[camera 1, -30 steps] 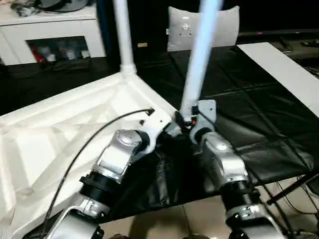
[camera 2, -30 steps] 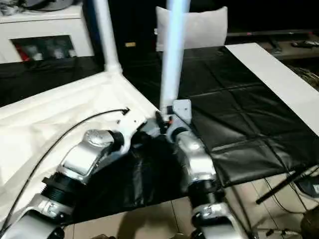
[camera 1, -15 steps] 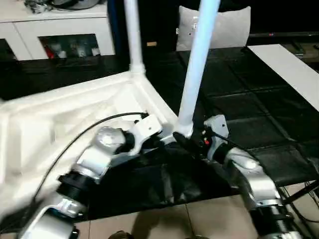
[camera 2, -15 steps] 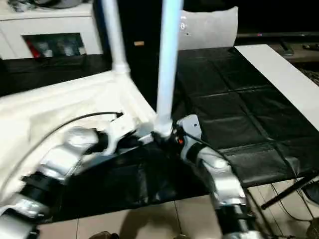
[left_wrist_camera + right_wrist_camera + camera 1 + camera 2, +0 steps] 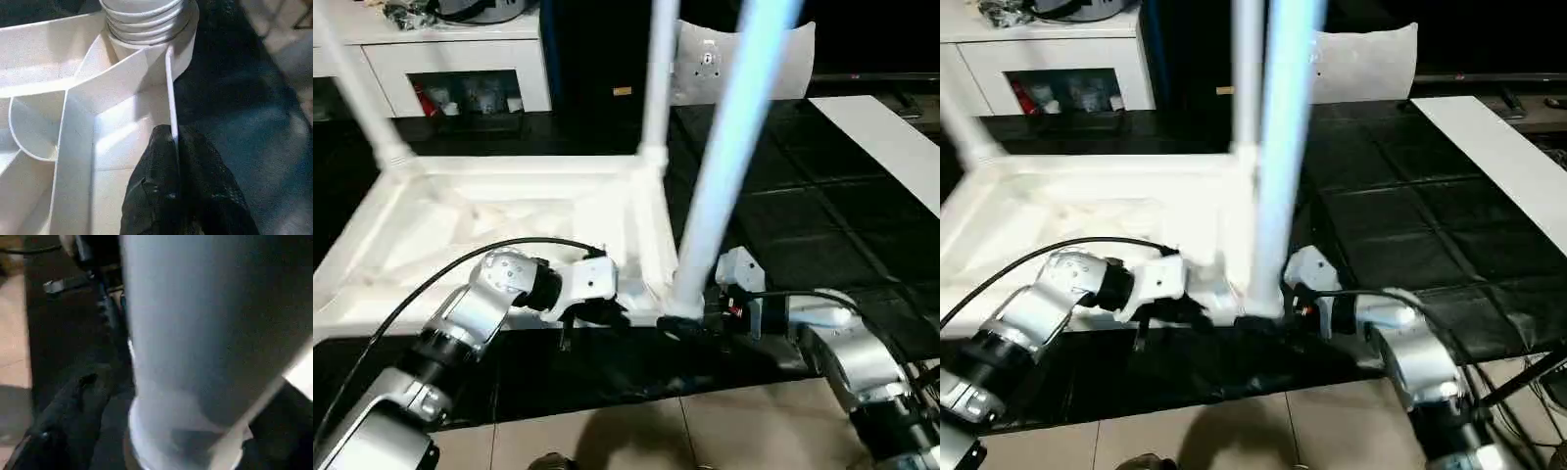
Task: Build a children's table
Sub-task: Rotate leg to tighten
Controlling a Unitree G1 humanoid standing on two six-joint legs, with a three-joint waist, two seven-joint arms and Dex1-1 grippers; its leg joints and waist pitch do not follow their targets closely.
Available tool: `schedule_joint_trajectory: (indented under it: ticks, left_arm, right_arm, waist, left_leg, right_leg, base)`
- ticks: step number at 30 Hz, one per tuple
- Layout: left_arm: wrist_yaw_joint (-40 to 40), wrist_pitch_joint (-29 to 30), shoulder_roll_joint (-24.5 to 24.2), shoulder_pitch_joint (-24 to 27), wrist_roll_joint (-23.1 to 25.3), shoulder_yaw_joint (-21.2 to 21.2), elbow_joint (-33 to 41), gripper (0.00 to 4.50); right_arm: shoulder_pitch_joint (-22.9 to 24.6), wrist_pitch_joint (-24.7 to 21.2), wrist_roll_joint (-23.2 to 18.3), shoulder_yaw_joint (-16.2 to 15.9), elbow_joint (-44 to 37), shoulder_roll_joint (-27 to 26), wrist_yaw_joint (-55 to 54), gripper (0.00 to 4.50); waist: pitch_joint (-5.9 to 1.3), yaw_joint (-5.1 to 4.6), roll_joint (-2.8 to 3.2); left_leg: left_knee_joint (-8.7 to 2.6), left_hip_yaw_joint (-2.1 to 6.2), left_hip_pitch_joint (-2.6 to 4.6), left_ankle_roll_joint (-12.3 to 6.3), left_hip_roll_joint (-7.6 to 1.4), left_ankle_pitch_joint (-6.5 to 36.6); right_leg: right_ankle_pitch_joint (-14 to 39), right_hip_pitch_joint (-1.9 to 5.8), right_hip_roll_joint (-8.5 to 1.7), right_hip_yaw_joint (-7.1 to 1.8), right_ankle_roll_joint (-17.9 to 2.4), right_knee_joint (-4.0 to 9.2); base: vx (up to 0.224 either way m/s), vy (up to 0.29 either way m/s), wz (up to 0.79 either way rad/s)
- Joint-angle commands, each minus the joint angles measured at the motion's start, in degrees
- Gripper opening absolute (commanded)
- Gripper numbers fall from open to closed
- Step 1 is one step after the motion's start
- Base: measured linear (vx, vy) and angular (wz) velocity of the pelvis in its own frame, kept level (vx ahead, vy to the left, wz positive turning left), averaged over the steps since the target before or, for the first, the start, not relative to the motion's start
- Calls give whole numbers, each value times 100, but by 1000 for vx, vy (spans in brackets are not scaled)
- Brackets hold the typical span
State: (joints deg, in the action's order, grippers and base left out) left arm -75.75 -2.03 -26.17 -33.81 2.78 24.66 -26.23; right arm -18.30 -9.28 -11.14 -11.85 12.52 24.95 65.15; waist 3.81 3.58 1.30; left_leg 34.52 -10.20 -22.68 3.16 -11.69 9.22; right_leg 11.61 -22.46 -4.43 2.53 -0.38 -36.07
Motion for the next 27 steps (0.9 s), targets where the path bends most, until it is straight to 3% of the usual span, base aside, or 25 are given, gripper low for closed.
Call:
schedule_joint_trajectory:
  ticks: [1,14,16,19,23,26,27]
  left_arm:
    - [-213,-243,-7,-110,42,144,25,0]
    - [-383,-432,-32,-160,-13,116,-175,0]
    - [-382,-419,-16,-159,-39,80,-197,0]
    - [-416,-185,9,-98,-175,10,-90,0]
    - [-17,619,62,104,-236,-139,377,0]
    - [257,983,153,166,-233,-213,546,0]
    - [541,1364,259,216,-220,-283,737,0]
  right_arm:
    - [-103,-18,-25,-56,76,35,98,385]
    - [-69,-229,-113,-216,39,60,431,281]
    - [-44,-267,-120,-226,5,40,448,281]
    - [42,-361,-170,-253,-87,-15,435,276]
    - [211,-784,-356,-180,-323,-420,-103,275]
    - [190,-1050,-304,-152,-293,-686,-559,275]
    - [136,-1133,-165,-132,-196,-964,-1044,275]
  waist:
    - [-449,-23,-10]
    - [-445,-20,-35]
    - [-446,-19,-31]
    - [-446,-17,-38]
    - [-447,-23,-4]
    - [-408,-72,-6]
    - [-395,-79,-8]
  left_leg:
    - [-402,22,153,-145,-135,1349]
    - [-402,13,164,-138,-144,1342]
    - [-401,10,170,-136,-147,1355]
    - [-400,8,162,-140,-141,1324]
    - [-414,16,169,-128,-155,1304]
    - [-443,19,184,-2,-139,1620]
    - [-453,29,186,30,-131,1708]
  right_leg:
    - [765,223,-305,-200,-1371,442]
    - [932,212,-306,-202,-1345,448]
    - [946,207,-306,-204,-1349,450]
    - [941,215,-305,-202,-1352,446]
    - [859,206,-301,-199,-1390,426]
    - [1340,183,-296,-204,-1309,475]
    - [1529,178,-300,-201,-1268,494]
  base:
    - [0,0,0]
    - [0,0,0]
    - [0,0,0]
    - [0,0,0]
    - [0,0,0]
    - [0,0,0]
    - [0,0,0]
